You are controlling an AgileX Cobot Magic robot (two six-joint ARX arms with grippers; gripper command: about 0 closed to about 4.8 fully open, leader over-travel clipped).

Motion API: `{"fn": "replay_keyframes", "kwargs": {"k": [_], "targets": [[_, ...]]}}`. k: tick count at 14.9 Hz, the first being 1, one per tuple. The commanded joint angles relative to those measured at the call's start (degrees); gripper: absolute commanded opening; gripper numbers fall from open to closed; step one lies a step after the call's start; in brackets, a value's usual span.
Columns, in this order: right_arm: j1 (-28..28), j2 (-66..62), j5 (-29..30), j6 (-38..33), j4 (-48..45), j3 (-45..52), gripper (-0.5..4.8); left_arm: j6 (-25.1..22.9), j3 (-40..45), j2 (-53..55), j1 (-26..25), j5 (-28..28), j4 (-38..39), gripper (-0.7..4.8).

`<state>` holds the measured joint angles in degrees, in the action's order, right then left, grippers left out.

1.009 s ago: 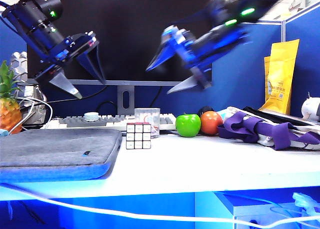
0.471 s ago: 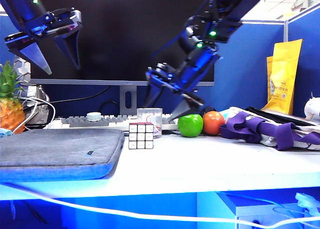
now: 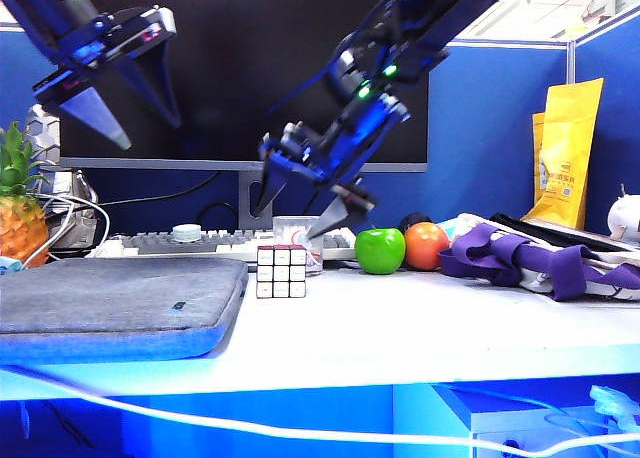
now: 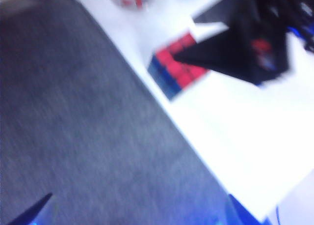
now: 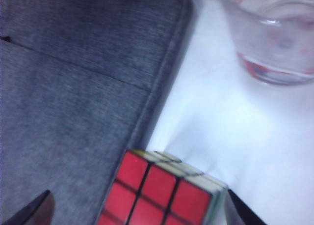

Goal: Rotate the Rubik's Cube so that its red face is facing towards you.

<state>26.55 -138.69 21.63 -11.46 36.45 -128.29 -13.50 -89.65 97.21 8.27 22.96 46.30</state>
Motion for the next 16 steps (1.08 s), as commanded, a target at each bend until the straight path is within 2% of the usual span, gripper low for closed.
{"fn": "replay_keyframes", "kwargs": {"k": [1,5,7,13,14,16], "targets": [[1.0,-2.7,-3.3,0.0,2.5,-2.6,4.79,-1.3,0.0,-0.2,-0.8,0.3,3.4,4.79],[2.2,-4.0,-9.6,0.4,2.4,-2.7,4.79,-1.2,0.0,-0.2,-0.8,0.5,4.2,4.79],[2.5,-4.5,-10.1,0.8,1.9,-2.8,4.79,-0.6,0.0,-0.2,-0.8,3.0,4.8,4.79],[3.5,-5.3,-13.0,0.5,-2.4,-3.8,4.79,-0.7,0.0,-0.2,-0.8,3.0,5.9,4.79],[3.4,-5.3,-13.0,0.5,-2.0,-3.8,4.38,-0.7,0.0,-0.2,-0.8,3.2,5.9,4.79],[3.3,-5.3,-13.2,1.6,-0.1,-3.8,4.47,-0.6,0.0,-0.2,-0.8,4.1,5.9,4.79]]}}
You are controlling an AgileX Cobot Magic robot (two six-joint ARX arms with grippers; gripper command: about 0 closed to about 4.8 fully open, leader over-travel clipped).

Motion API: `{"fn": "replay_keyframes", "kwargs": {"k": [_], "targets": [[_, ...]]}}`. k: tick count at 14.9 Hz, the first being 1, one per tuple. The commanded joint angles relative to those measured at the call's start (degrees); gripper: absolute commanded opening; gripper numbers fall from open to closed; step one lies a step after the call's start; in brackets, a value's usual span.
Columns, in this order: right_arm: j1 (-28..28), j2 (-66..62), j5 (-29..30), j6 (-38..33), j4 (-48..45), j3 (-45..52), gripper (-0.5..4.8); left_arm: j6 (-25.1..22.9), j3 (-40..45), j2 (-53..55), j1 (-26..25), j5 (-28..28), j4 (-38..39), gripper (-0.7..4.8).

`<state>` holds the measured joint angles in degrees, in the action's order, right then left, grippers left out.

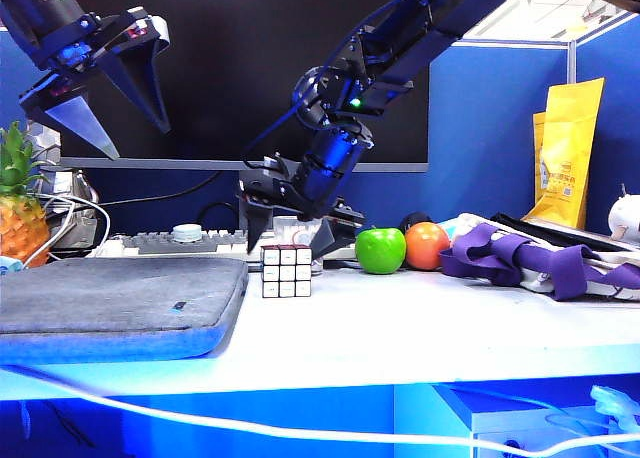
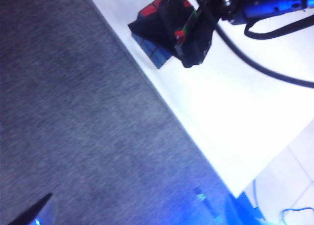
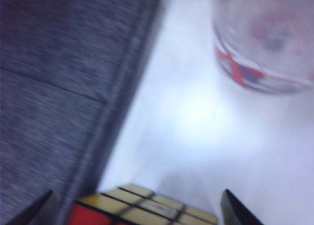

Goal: Rotate the Rubik's Cube so that its red face is facing towards you.

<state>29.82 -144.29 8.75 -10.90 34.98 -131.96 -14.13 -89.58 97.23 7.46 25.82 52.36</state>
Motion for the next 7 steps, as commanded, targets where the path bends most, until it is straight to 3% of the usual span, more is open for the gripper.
{"fn": "replay_keyframes", "kwargs": {"k": [1,3,4,7], "targets": [[0.0,0.2,-0.5,1.7,2.0,-0.2,4.79,0.0,0.0,-0.2,0.0,1.2,-0.2,4.79],[0.0,-0.1,-0.8,1.7,3.0,-0.2,4.79,0.0,0.0,-0.2,0.0,1.4,-0.2,4.79],[0.1,-0.5,-1.2,1.7,3.6,-0.2,4.46,0.0,0.0,-0.2,0.0,1.4,-0.2,4.79],[0.2,-1.1,-1.2,2.0,3.7,-0.2,2.15,0.7,0.0,-0.2,0.0,1.4,-0.2,4.79]]}}
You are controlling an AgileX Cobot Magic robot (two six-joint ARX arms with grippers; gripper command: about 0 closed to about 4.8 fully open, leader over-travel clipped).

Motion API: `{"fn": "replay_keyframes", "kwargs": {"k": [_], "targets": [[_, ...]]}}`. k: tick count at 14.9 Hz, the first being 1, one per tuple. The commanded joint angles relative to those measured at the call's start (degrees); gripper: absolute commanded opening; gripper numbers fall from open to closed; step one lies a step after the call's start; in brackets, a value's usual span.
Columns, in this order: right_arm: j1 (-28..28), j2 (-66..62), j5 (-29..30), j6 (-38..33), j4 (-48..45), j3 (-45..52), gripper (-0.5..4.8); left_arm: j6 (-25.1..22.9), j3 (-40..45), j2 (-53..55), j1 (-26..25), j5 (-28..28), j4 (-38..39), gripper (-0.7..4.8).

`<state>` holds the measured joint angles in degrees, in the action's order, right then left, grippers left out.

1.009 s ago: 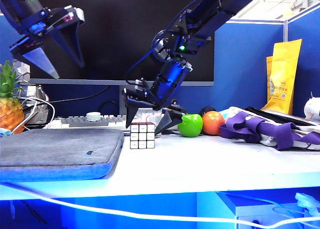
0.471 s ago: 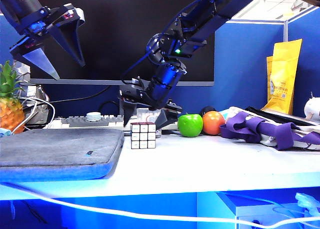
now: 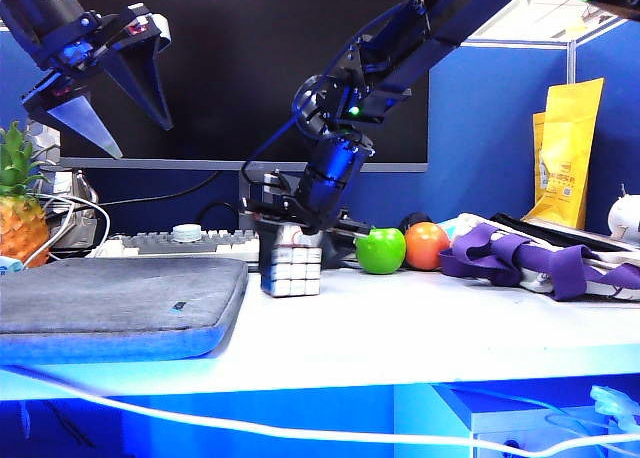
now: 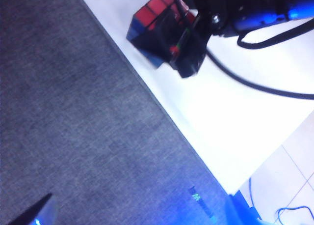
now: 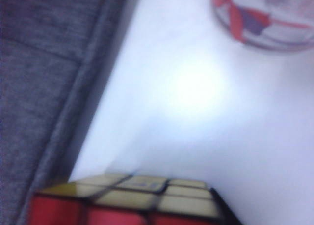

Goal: Rotate the Rubik's Cube so that its red face is facing towards you.

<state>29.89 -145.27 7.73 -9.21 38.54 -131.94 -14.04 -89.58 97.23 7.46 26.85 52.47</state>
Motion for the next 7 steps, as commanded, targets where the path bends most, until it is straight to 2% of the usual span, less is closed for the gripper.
{"fn": "replay_keyframes", "kwargs": {"k": [1,2,5,7], "targets": [[0.1,-0.1,-0.2,1.6,-0.2,-0.2,0.75,0.6,0.0,-0.2,0.0,0.4,-0.3,4.79],[0.1,-0.1,-0.3,2.2,-0.7,-0.2,0.31,0.6,0.0,-0.2,0.0,0.3,-0.3,4.79],[0.0,0.0,-0.3,2.0,-2.8,-0.8,0.25,1.0,0.0,-0.2,0.0,0.3,-2.1,4.79],[-0.3,0.0,-1.9,1.9,-2.8,-4.9,0.12,2.7,0.0,-0.2,0.0,0.4,-5.6,4.79]]}}
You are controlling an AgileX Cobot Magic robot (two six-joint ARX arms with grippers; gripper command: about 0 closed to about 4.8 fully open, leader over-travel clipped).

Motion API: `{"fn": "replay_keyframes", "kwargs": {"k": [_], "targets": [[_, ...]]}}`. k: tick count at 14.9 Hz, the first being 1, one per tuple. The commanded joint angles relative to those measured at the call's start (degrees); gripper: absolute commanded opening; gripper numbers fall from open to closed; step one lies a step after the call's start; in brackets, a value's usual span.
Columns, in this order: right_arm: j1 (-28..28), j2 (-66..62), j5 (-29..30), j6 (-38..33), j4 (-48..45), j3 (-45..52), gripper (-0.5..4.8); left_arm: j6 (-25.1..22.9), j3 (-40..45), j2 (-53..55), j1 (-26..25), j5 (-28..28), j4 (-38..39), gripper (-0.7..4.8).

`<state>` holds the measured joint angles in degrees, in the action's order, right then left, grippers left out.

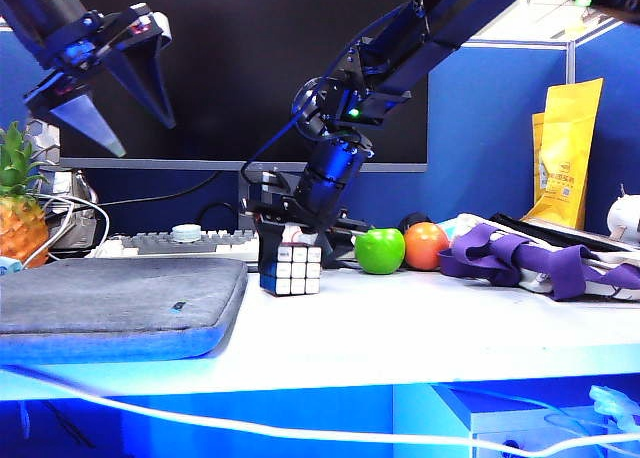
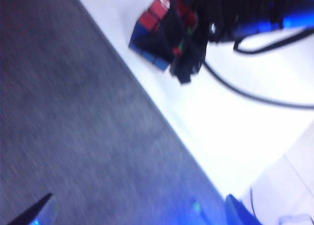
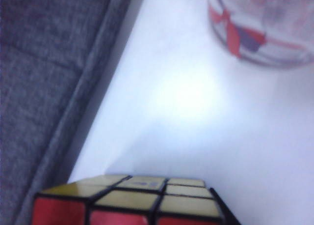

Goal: Rotate the Rubik's Cube so that its red face is facing towards you.

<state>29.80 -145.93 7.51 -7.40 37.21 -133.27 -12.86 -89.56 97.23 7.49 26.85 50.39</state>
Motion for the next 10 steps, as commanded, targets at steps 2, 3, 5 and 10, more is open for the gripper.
{"fn": "replay_keyframes", "kwargs": {"k": [2,3,5,10], "targets": [[-0.9,1.8,-5.1,0.6,-1.7,-7.8,0.07,2.0,0.0,-0.2,0.0,0.4,-5.2,4.79],[-1.8,4.1,-6.2,0.7,-2.4,-10.4,-0.01,3.2,0.0,-0.3,0.0,0.8,-7.2,4.79],[-2.5,8.0,-6.6,4.2,-3.4,-10.5,-0.01,5.0,0.0,-1.1,-0.3,3.3,-10.3,4.79],[-2.5,20.2,-8.9,16.0,-7.1,-10.5,-0.01,11.6,8.2,-7.3,-0.3,4.0,-24.8,4.79]]}}
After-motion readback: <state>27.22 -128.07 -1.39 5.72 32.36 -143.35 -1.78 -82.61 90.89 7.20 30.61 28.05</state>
